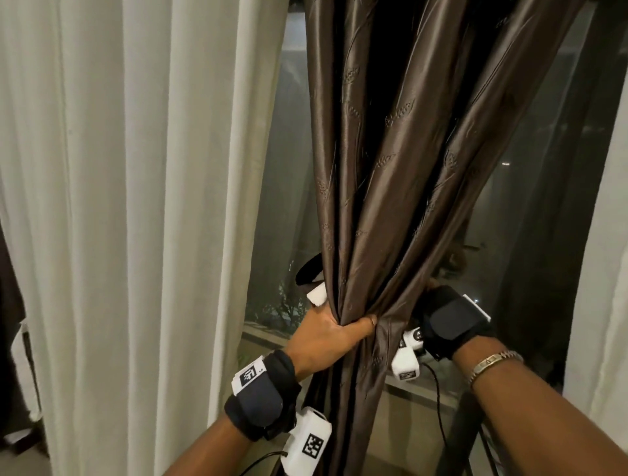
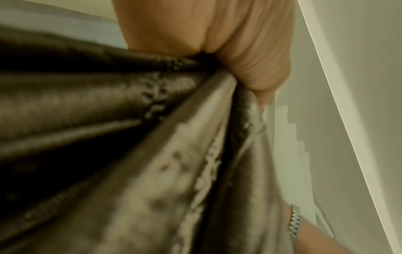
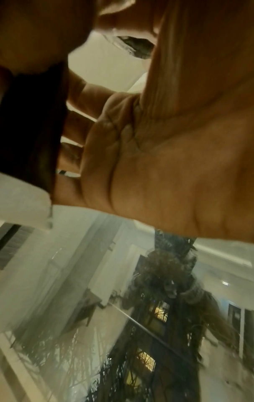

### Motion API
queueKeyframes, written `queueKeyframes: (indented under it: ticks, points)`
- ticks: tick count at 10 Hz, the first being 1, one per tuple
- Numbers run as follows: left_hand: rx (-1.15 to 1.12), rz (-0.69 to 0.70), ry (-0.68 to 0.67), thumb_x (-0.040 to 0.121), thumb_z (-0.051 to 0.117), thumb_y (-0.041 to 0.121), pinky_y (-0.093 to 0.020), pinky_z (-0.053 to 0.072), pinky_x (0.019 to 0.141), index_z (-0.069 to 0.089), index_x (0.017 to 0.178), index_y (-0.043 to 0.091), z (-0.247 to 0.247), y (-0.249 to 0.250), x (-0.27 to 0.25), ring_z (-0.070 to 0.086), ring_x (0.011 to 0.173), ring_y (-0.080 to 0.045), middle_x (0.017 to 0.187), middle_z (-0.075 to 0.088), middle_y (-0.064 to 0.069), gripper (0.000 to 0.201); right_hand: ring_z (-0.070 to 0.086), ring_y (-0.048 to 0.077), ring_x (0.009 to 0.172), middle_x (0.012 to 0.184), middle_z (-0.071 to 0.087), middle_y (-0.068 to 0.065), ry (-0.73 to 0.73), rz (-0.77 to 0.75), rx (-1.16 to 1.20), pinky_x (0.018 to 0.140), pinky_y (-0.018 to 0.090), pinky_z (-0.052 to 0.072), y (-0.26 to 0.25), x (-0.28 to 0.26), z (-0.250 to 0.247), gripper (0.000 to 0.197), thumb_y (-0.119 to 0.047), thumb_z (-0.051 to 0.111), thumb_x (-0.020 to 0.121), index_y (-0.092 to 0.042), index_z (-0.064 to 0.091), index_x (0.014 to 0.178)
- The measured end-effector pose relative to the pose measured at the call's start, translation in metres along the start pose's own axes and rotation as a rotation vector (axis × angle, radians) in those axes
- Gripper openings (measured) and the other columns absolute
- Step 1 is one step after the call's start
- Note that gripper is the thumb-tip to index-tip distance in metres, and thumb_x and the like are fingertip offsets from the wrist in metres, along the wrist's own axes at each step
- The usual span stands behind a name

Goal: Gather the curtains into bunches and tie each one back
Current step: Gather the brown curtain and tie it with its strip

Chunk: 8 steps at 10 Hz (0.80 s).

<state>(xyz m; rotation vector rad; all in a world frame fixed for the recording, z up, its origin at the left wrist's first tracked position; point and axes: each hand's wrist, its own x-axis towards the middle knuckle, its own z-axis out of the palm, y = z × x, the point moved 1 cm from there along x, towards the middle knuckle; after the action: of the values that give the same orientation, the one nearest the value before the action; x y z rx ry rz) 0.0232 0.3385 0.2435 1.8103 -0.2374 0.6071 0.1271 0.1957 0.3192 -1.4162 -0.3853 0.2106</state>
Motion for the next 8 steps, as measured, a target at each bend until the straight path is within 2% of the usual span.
queueKeyframes:
  ticks: [1,2,3,4,5,6,7,8]
  points:
    - [0.071,0.066,0.081,0.096,0.078,0.020,-0.007,0.050,0.098,0.055,0.119,0.052,0.000,0.005,0.001,0.060,0.106,0.024,0.118,0.063,0.031,0.046,0.060,0.025,0.089,0.116,0.077,0.012,-0.017,0.070,0.138,0.052,0.023,0.059,-0.012,0.003,-0.003,0.038,0.003,0.032,0.112,0.000,0.059,0.139]
    - [0.122,0.083,0.158,0.087,0.083,0.032,-0.034,0.051,0.113,0.031,0.146,0.036,0.005,0.003,0.006,0.064,0.123,-0.001,0.134,0.063,0.016,0.078,0.075,0.029,0.084,0.071,0.081,0.004,-0.194,-0.038,0.109,0.055,0.026,0.064,-0.021,0.002,-0.007,0.039,0.005,0.054,0.097,-0.011,0.084,0.080]
    - [0.152,0.081,0.248,0.081,0.090,0.034,-0.034,0.046,0.116,0.002,0.139,0.057,0.008,0.002,0.008,0.061,0.128,-0.010,0.143,0.056,0.013,0.108,0.082,0.018,0.072,0.077,0.083,0.005,-0.358,-0.060,0.033,0.062,0.028,0.065,-0.024,-0.001,-0.014,0.016,-0.009,0.076,0.063,-0.018,0.087,0.068]
    - [0.145,0.152,0.332,0.078,0.094,0.033,-0.020,0.041,0.114,-0.018,0.129,0.077,0.015,0.000,0.011,0.059,0.132,-0.006,0.152,0.051,0.009,0.130,0.083,0.019,0.075,0.084,0.084,0.009,-0.366,0.022,0.025,0.065,0.031,0.067,-0.027,-0.002,-0.028,0.022,-0.008,0.067,0.072,-0.014,0.088,0.073]
    - [0.123,0.195,0.367,0.079,0.094,0.032,-0.022,0.038,0.121,-0.006,0.130,0.081,0.018,-0.002,0.011,0.056,0.138,-0.010,0.151,0.049,0.013,0.123,0.080,0.021,0.066,0.084,0.082,0.013,-0.342,0.125,0.099,0.055,0.028,0.065,-0.028,-0.006,-0.039,0.010,-0.009,0.079,0.071,-0.009,0.087,0.078]
    - [0.118,0.323,0.422,0.077,0.096,0.016,-0.007,0.035,0.117,0.022,0.156,0.047,0.020,0.003,0.010,0.047,0.142,0.009,0.162,0.012,0.037,0.113,0.065,0.011,0.051,0.076,0.076,0.008,-0.407,0.179,0.287,0.041,0.016,0.050,-0.026,-0.010,-0.055,0.047,-0.010,0.108,0.042,-0.008,0.083,0.081]
    - [0.047,0.317,0.388,0.079,0.091,-0.001,-0.008,0.043,0.111,0.015,0.163,0.007,0.023,0.000,0.013,0.048,0.131,0.024,0.146,0.023,0.059,0.114,0.072,0.012,0.064,0.090,0.078,0.011,-0.412,0.179,0.572,0.051,0.017,0.058,-0.023,-0.016,-0.077,0.058,0.001,0.106,0.044,-0.005,0.082,0.097]
    - [0.164,0.301,0.418,0.087,0.087,0.017,-0.022,0.046,0.109,0.017,0.152,0.054,0.024,-0.007,0.017,0.060,0.132,-0.008,0.135,0.053,0.031,0.103,0.079,0.020,0.087,0.111,0.074,0.016,-0.386,0.115,0.673,0.068,0.022,0.065,-0.015,-0.035,-0.092,0.068,0.005,0.099,0.058,0.000,0.078,0.123]
